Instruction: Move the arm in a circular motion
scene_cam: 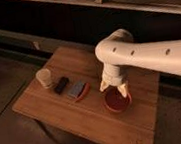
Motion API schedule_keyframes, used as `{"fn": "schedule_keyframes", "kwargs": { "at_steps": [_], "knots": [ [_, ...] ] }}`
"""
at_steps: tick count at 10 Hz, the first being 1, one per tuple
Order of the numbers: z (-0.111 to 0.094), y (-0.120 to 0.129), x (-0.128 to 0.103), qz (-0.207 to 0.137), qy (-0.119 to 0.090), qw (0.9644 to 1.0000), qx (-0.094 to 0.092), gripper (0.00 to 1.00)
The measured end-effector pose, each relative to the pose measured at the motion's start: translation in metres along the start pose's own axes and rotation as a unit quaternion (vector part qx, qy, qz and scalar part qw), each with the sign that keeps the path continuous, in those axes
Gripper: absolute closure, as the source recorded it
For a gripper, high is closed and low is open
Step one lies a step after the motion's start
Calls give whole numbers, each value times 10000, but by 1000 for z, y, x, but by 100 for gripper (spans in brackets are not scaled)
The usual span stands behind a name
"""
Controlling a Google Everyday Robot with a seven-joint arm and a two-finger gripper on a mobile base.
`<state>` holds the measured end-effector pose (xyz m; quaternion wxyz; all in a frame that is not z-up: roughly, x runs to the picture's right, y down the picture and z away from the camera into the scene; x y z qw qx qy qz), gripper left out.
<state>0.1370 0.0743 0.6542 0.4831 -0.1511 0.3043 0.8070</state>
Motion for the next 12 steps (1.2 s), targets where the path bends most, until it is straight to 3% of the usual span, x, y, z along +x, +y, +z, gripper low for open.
{"fn": "schedule_keyframes", "kwargs": {
  "at_steps": [3, 5, 7, 9, 11, 12],
  "knots": [
    [-12, -21, -48, 214, -55, 9997, 137, 35],
    [-19, -9, -68, 134, -107, 9996, 216, 35],
    [-28, 22, -85, -163, -210, 9990, 360, 35],
    [-35, 69, -87, -643, -318, 9960, 532, 35],
    [-34, 112, -78, -1097, -385, 9913, 617, 35],
    [-30, 144, -65, -1469, -397, 9862, 648, 35]
  ]
}}
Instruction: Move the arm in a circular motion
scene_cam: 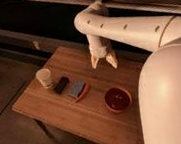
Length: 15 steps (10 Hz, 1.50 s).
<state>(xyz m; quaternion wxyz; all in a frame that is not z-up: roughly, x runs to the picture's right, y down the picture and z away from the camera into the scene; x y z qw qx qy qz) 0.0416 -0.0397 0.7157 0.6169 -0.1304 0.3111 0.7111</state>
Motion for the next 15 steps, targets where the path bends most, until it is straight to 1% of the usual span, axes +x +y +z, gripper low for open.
{"fn": "schedule_keyframes", "kwargs": {
  "at_steps": [2, 3, 4, 6, 7, 8, 9, 10, 11, 12, 13, 14, 15],
  "knots": [
    [6, 36, 16, -464, 33, 9989, 54, 35],
    [9, 47, 26, -652, 83, 9978, 116, 35],
    [16, 59, 45, -919, 174, 9953, 258, 35],
    [27, 65, 76, -1238, 327, 9905, 495, 35],
    [34, 64, 91, -1324, 409, 9885, 599, 35],
    [39, 58, 105, -1318, 489, 9878, 678, 35],
    [42, 50, 114, -1253, 538, 9881, 717, 35],
    [43, 41, 120, -1148, 570, 9891, 731, 35],
    [44, 20, 129, -889, 625, 9914, 726, 35],
    [43, 7, 131, -708, 635, 9929, 711, 35],
    [41, -10, 131, -451, 648, 9947, 655, 35],
    [37, -30, 124, -147, 641, 9961, 586, 35],
    [34, -42, 117, 64, 628, 9967, 513, 35]
  ]
}}
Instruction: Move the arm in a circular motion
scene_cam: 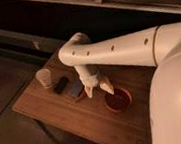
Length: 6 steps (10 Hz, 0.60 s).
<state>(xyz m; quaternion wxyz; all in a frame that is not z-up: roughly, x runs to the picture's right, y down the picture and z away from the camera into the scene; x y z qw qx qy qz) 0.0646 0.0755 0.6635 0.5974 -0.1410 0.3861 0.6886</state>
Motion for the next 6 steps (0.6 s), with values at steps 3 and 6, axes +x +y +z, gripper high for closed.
{"fn": "schedule_keyframes", "kwargs": {
  "at_steps": [3, 6],
  "knots": [
    [-17, -28, -39, 518, -28, 9982, -312, 35],
    [-40, -9, -74, 389, -88, 9988, -285, 35]
  ]
}}
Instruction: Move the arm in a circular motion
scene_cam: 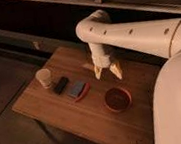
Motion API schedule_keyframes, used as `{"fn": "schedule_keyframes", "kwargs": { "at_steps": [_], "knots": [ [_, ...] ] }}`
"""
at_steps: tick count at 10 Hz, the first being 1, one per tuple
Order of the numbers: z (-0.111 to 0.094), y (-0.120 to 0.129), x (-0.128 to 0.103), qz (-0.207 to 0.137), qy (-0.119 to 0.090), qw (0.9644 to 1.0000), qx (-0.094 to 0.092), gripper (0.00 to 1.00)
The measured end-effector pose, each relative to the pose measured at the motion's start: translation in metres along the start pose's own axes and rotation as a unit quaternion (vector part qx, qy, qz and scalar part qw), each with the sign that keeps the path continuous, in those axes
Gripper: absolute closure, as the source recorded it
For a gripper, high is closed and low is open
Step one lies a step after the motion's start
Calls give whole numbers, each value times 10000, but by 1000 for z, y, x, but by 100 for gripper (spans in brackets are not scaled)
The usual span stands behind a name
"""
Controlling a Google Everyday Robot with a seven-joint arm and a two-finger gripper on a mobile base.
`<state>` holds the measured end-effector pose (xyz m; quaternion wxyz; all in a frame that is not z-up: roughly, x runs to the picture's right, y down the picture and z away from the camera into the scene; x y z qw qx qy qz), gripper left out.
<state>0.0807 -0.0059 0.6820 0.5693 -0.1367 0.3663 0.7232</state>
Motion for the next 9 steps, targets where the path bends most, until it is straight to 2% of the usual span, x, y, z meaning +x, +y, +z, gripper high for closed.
{"fn": "schedule_keyframes", "kwargs": {
  "at_steps": [4, 8, 9],
  "knots": [
    [-21, 52, -18, -471, -129, 9988, 6, 35],
    [-27, 103, -8, -1041, -244, 9943, 14, 35],
    [-27, 106, -6, -1085, -253, 9938, 11, 35]
  ]
}}
